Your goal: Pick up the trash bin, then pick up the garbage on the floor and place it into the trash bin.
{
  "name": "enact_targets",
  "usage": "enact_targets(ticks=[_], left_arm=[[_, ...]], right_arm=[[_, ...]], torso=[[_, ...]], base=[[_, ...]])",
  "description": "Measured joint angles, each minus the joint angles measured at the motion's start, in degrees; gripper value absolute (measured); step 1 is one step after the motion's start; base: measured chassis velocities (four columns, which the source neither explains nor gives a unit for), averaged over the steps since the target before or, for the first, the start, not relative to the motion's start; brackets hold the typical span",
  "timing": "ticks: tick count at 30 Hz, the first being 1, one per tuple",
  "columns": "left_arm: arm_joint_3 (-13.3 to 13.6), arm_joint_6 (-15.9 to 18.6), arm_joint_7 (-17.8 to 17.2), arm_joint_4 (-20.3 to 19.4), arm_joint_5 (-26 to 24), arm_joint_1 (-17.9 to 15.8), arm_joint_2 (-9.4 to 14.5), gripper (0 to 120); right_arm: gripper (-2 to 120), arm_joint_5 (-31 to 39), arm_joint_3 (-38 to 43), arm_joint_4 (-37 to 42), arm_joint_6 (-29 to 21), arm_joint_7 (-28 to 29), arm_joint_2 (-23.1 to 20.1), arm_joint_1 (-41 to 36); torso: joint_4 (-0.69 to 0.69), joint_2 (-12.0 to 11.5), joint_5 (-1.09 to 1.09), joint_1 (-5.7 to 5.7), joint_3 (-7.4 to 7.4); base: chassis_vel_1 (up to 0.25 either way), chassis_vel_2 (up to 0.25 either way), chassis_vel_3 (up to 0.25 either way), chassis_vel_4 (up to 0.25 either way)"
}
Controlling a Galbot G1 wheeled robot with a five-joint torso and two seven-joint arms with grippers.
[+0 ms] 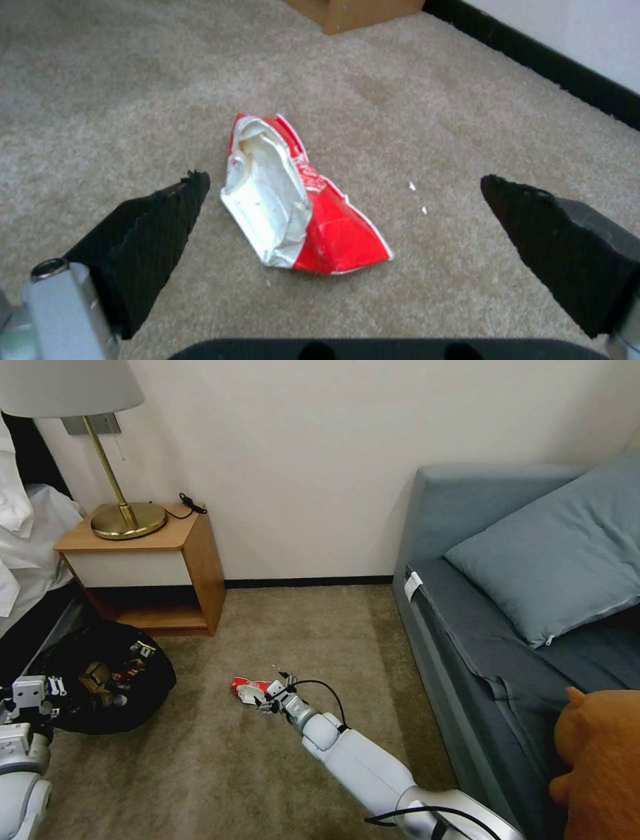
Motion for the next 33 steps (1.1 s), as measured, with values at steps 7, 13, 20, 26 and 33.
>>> enact_targets(ticks=[7, 13, 20, 26, 33], left_arm=[[0.1, -0.5, -0.1, 0.7, 0.1, 0.2, -0.2, 5], [0.1, -0.7, -0.2, 1.5, 0.0, 0.1, 0.0, 5], [0.6, -0.7, -0.2, 1.7, 0.3, 0.0, -0.6, 5], [0.7, -0.7, -0.3, 2.0, 0.4, 0.3, -1.0, 5], [0.2, -0.7, -0.7, 2.4, 0.5, 1.0, -0.7, 5]], right_arm=[[100, -0.7, 0.2, 0.1, 0.0, -0.1, 0.0, -0.5], [100, -0.9, 0.2, 0.0, 0.1, -0.2, 0.0, -0.6], [100, -0.9, 0.2, -0.1, 0.2, -0.4, 0.0, -0.7], [100, -1.2, -0.6, 0.2, 0.3, -1.0, 0.0, -1.5], [100, -1.2, -1.2, 0.4, 0.3, -1.2, 0.0, -1.5]], torso=[[0.0, 0.0, 0.0, 0.0, 0.0], [0.0, 0.0, 0.0, 0.0, 0.0], [0.0, 0.0, 0.0, 0.0, 0.0], [0.0, 0.0, 0.0, 0.0, 0.0], [0.0, 0.0, 0.0, 0.0, 0.0]], base=[[0.0, 0.0, 0.0, 0.0], [0.0, 0.0, 0.0, 0.0], [0.0, 0.0, 0.0, 0.0], [0.0, 0.0, 0.0, 0.0], [0.0, 0.0, 0.0, 0.0]])
